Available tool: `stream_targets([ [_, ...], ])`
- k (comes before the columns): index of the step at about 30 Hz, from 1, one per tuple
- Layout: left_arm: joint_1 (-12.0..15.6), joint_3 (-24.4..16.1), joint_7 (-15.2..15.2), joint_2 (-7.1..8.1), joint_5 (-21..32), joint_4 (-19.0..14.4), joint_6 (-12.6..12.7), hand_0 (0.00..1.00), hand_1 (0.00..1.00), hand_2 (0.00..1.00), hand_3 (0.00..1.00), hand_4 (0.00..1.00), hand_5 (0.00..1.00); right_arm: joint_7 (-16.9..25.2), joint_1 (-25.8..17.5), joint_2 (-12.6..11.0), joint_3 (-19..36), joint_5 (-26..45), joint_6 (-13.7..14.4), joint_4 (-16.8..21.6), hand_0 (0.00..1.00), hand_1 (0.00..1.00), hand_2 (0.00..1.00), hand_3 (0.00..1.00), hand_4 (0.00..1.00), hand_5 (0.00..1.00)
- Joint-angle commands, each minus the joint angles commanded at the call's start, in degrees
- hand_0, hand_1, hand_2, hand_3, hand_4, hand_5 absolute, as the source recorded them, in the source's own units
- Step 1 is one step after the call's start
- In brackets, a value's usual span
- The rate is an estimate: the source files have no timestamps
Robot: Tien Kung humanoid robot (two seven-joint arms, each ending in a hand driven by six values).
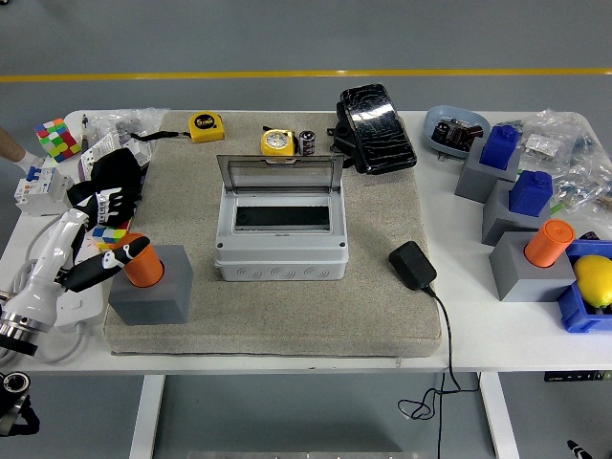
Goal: Fetch the battery,place it into the box,close the lid of the box
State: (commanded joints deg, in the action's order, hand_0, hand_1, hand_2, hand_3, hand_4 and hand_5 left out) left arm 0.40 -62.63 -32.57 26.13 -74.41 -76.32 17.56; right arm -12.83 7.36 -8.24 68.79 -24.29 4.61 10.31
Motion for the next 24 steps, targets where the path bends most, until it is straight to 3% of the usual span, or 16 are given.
stream_targets([
  [5, -0.58, 1.71, -0.31, -0.35, 0.68, 0.71, 0.24, 0.63, 0.742, 0.798, 0.802, 0.998, 0.482, -0.07, -0.09, 0.05, -0.09, 0.05, -0.02, 0.0, 0.68, 0.686, 0.691, 0.584, 0.998, 0.517],
  [6, -0.7, 2.03, -0.4, -0.4, 0.82, 0.82, 0.3, 0.592, 0.726, 0.779, 0.791, 0.998, 0.366, -0.1, -0.12, 0.05, -0.08, 0.03, -0.01, 0.0, 0.679, 0.686, 0.691, 0.584, 0.998, 0.516],
  [11, -1.45, 3.45, -1.26, -0.73, 2.02, 1.28, 0.85, 0.592, 0.726, 0.779, 0.791, 0.998, 0.366, -0.1, -0.1, 0.1, -0.22, 0.16, 0.02, 0.0, 0.679, 0.686, 0.691, 0.584, 0.998, 0.516],
  [12, -1.62, 3.66, -1.48, -0.81, 2.27, 1.41, 1.0, 0.529, 0.66, 0.712, 0.747, 0.998, 0.128, -0.07, -0.09, 0.12, -0.32, 0.28, 0.01, 0.0, 0.68, 0.686, 0.691, 0.584, 0.998, 0.515],
  [17, -2.27, 4.56, -2.32, -1.02, 4.03, 2.09, 1.1, 0.529, 0.66, 0.712, 0.747, 0.998, 0.128, 0.05, -0.06, 0.21, -0.56, 0.66, 0.03, 0.0, 0.68, 0.686, 0.691, 0.584, 0.998, 0.515],
  [18, -2.35, 4.75, -2.54, -1.04, 4.5, 2.17, 1.08, 0.461, 0.572, 0.624, 0.702, 0.998, 0.027, 0.0, -0.06, 0.22, -0.54, 0.62, 0.05, 0.0, 0.679, 0.686, 0.691, 0.584, 0.998, 0.514],
  [23, -2.69, 5.34, -2.99, -1.27, 6.72, 2.67, 0.6, 0.461, 0.572, 0.624, 0.702, 0.998, 0.027, -0.07, -0.1, 0.26, -0.64, 0.68, 0.1, 0.0, 0.679, 0.686, 0.691, 0.584, 0.998, 0.514],
  [24, -2.75, 5.41, -3.1, -1.33, 7.12, 2.75, 0.47, 0.481, 0.476, 0.496, 0.651, 0.998, 0.002, -0.05, -0.11, 0.27, -0.69, 0.75, 0.1, 0.0, 0.677, 0.686, 0.691, 0.584, 0.998, 0.51],
])
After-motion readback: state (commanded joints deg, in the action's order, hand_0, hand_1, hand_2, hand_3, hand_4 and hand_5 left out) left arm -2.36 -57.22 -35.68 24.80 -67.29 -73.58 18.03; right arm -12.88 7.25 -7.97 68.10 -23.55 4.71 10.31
